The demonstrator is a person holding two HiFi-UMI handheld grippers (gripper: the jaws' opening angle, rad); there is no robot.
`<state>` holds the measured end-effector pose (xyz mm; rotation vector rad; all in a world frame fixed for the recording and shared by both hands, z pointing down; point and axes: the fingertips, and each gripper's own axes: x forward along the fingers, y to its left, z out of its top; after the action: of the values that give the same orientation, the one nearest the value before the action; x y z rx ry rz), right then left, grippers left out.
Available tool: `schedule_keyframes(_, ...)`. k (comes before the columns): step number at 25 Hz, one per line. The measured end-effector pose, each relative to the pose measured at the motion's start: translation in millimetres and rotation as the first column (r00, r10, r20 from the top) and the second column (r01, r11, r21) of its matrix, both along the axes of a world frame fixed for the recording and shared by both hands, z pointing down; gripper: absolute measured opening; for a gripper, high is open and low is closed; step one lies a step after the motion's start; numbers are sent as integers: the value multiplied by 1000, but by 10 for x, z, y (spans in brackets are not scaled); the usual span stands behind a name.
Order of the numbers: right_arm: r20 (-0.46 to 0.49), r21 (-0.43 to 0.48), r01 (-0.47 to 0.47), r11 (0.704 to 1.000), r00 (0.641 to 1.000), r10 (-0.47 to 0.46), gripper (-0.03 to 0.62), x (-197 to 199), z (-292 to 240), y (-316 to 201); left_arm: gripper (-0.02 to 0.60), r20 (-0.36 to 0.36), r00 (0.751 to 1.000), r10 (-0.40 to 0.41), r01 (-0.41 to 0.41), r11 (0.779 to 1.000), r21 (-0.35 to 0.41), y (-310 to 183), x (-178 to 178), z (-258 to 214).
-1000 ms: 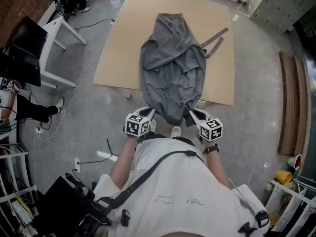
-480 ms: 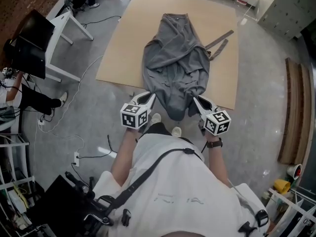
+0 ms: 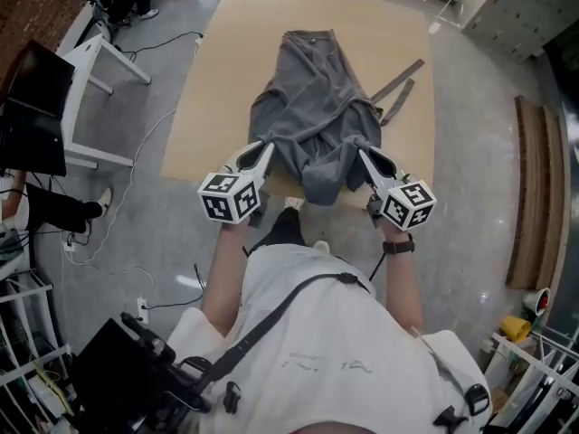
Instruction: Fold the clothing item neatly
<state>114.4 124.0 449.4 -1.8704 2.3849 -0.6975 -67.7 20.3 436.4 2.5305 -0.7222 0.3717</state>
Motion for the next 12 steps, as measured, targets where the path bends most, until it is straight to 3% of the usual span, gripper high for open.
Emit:
schedule_keyframes(5,-9,8,-70,998,998,70,41,466,-113,-668,37,-45,999,25,-25,1000,-6,-781,401,-46)
schedule_keyframes(9,-20,1,-72,997,997,72,41,809,-175,-1342,37,-78,997,13,-13,1000,3,-1542,722,-172)
schedule_keyframes(12,22,-19,-64,998,998,65,41,1087,-115,-1833,37,-92,996,14,-14,1000,2,-2077,1017,-178)
